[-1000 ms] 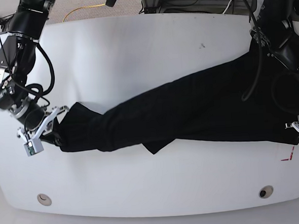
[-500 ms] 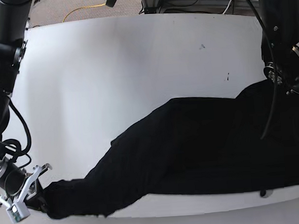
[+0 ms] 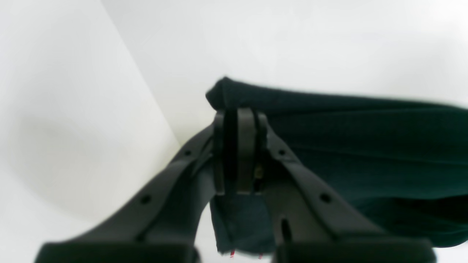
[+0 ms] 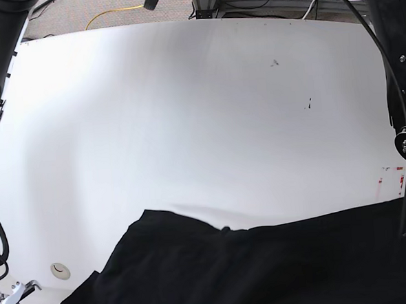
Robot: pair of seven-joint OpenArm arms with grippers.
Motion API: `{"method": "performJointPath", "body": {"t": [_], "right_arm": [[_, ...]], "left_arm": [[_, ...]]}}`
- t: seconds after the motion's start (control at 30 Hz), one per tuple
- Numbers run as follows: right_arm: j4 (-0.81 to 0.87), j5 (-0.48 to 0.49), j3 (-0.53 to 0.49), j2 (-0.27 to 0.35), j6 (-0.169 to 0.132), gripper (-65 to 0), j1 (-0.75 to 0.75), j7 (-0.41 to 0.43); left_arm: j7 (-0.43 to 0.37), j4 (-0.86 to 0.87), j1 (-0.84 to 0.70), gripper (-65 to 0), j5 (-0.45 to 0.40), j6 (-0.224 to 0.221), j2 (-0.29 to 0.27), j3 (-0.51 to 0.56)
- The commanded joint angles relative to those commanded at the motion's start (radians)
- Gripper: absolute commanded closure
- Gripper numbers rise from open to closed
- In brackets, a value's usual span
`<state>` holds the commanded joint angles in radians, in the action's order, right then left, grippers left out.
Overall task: Fold the T-shirt properly
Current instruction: 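Lift the T-shirt with both grippers and swing it toward the robot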
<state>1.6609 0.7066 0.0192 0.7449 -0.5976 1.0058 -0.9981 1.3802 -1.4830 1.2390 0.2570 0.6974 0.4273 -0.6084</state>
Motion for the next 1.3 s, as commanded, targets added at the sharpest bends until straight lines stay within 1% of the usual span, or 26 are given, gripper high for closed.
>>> {"method": "performJointPath", "body": {"t": [0.13,0.27,0.47,0.8,0.93,1.1,1.17,1.3], "right_arm": [[0.003,0.003,0.009,0.000,0.000,0.0,-0.069,0.002],[0.003,0.000,0.057,-0.006,0.000,0.0,-0.126,0.003],[0.002,0.000,0.061,-0.006,0.000,0.0,-0.141,0.003],[0.000,0.000,0.061,-0.006,0.000,0.0,-0.140,0.005],[0.000,-0.002,0.061,-0.006,0.000,0.0,-0.130,0.006],[0.000,-0.002,0.054,-0.006,0.000,0.0,-0.058,0.006],[0.000,-0.002,0.052,-0.006,0.000,0.0,-0.029,0.005],[0.000,-0.002,0.018,-0.002,0.000,0.0,0.020,0.003]], "left_arm": [[0.002,-0.005,-0.083,-0.1,0.002,0.000,0.000,-0.003],[-0.003,-0.003,-0.146,-0.1,0.002,0.001,-0.002,-0.006],[-0.005,-0.003,-0.184,-0.1,0.002,0.001,-0.002,-0.006],[-0.005,0.000,-0.176,-0.1,0.002,0.001,-0.002,-0.005],[-0.005,0.002,-0.140,-0.1,0.002,0.001,-0.002,-0.003],[-0.005,0.006,-0.072,-0.3,0.002,0.000,-0.002,0.000],[-0.005,0.014,-0.058,-0.3,0.002,0.000,-0.003,0.000],[-0.005,0.040,-0.058,-0.3,0.002,0.000,-0.012,0.000]]}}
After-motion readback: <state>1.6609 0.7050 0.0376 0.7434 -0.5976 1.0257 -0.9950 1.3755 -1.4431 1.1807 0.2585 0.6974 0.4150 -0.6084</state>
